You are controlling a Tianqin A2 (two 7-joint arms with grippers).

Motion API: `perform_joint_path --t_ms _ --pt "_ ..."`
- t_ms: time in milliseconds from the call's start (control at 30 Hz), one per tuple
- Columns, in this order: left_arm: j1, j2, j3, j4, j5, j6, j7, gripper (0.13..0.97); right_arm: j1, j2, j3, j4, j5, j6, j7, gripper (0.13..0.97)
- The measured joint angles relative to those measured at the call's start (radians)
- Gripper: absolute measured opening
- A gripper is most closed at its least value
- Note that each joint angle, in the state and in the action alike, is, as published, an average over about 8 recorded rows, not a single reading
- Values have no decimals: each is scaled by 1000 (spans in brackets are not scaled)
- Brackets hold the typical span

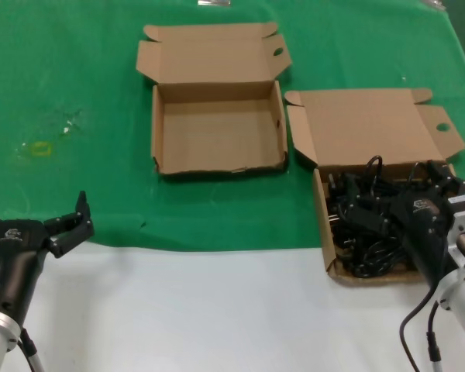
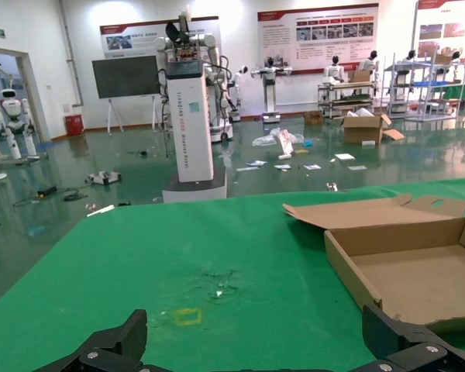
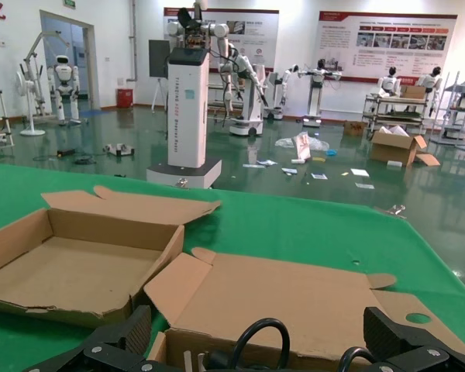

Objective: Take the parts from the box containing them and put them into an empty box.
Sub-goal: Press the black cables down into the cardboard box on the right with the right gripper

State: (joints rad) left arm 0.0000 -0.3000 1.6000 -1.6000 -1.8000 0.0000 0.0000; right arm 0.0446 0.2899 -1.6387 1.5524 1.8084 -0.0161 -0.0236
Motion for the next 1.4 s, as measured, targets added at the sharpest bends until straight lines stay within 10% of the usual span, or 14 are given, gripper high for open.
perform_joint_path --t_ms 1400 --pt "0 0 0 0 0 0 0 907 5 5 -2 -3 4 2 4 966"
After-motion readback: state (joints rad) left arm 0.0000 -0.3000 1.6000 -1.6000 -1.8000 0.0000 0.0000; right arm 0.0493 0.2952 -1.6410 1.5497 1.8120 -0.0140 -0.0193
